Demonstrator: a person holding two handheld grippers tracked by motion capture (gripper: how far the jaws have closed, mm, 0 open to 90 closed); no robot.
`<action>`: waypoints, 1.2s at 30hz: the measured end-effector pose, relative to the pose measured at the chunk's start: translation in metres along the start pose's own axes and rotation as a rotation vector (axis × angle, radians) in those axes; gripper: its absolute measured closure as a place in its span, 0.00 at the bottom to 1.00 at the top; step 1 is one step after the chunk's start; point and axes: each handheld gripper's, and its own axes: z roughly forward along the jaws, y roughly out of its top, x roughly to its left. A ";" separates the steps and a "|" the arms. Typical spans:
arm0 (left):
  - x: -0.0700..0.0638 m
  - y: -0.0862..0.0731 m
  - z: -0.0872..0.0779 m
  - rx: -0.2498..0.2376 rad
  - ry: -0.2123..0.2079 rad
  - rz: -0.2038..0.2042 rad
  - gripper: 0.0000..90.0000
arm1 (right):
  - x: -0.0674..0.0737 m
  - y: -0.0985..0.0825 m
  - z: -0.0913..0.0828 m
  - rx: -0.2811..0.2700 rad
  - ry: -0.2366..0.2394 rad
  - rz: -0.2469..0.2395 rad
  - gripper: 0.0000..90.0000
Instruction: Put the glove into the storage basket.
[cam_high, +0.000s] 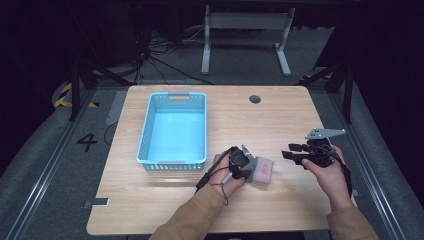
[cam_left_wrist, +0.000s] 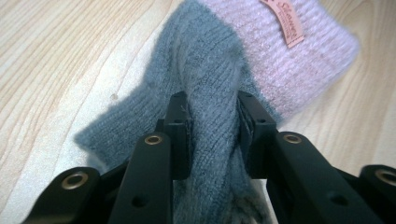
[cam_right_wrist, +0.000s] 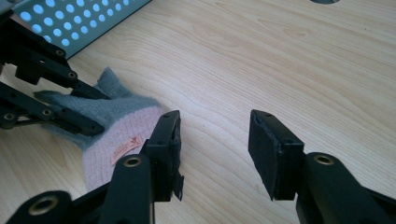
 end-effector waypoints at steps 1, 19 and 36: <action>0.000 0.001 -0.002 -0.004 -0.003 0.004 0.78 | 0.000 0.000 0.000 -0.001 0.000 0.002 0.61; 0.010 0.018 -0.062 -0.084 0.007 0.039 0.78 | -0.007 0.003 -0.005 -0.020 -0.005 0.011 0.61; 0.048 0.013 -0.117 -0.154 0.063 0.009 0.77 | -0.009 -0.003 -0.008 -0.007 -0.008 0.030 0.61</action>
